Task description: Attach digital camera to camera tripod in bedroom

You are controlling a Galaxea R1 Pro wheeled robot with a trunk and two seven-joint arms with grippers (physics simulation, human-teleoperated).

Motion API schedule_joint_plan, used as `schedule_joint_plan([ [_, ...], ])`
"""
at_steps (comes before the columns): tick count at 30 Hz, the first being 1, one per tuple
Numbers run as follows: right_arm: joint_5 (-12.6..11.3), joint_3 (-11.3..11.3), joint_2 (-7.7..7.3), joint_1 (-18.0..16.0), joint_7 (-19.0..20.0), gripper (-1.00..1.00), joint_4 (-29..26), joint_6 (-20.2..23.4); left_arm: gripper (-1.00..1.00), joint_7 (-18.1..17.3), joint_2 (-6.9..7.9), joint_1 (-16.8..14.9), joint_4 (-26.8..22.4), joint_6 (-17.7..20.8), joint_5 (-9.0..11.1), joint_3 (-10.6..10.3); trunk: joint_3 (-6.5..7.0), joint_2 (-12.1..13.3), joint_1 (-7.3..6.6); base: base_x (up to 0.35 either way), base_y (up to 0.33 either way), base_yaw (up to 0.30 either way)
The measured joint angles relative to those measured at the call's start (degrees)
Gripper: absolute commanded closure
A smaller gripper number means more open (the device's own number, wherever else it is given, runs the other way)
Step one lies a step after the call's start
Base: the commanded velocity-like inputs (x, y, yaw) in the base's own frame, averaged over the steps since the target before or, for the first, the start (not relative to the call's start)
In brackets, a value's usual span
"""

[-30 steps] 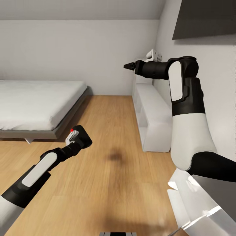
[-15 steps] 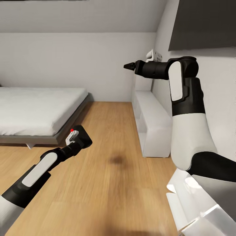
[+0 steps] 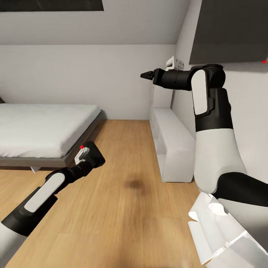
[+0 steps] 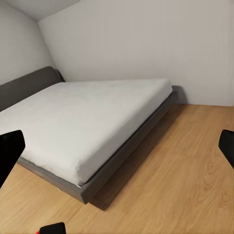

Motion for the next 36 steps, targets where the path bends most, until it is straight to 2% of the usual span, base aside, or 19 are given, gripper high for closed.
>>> schedule_joint_plan([
  [10,0.0,0.0,0.03,0.0,0.0,-1.0,0.0,0.0,1.0,0.1,0.03,0.0,-3.4,0.2,0.0,-0.2,0.0,0.0,0.02,-0.149,0.126,0.0],
  [19,-0.1,0.1,0.1,0.0,0.0,-1.0,0.0,0.0,1.0,0.1,0.14,0.0,-3.8,0.2,-0.1,-2.1,0.0,0.0,0.02,-0.228,0.252,0.0],
  [26,-0.2,0.1,0.22,0.1,-0.1,-1.0,0.5,0.0,1.0,0.6,0.32,0.0,-3.8,0.1,-0.1,-2.4,0.0,0.0,0.03,-0.232,0.266,0.0],
  [32,-0.1,0.1,0.04,2.6,0.0,-1.0,0.9,0.0,1.0,2.9,0.44,0.0,-3.9,0.0,-0.2,-2.5,0.0,0.0,0.03,-0.259,0.245,0.0],
  [36,-0.6,-0.1,-0.09,6.7,0.5,-1.0,-0.4,0.0,1.0,4.9,0.42,0.0,-3.9,0.0,-0.2,-2.5,-0.01,0.0,0.04,-0.293,0.171,0.0],
])
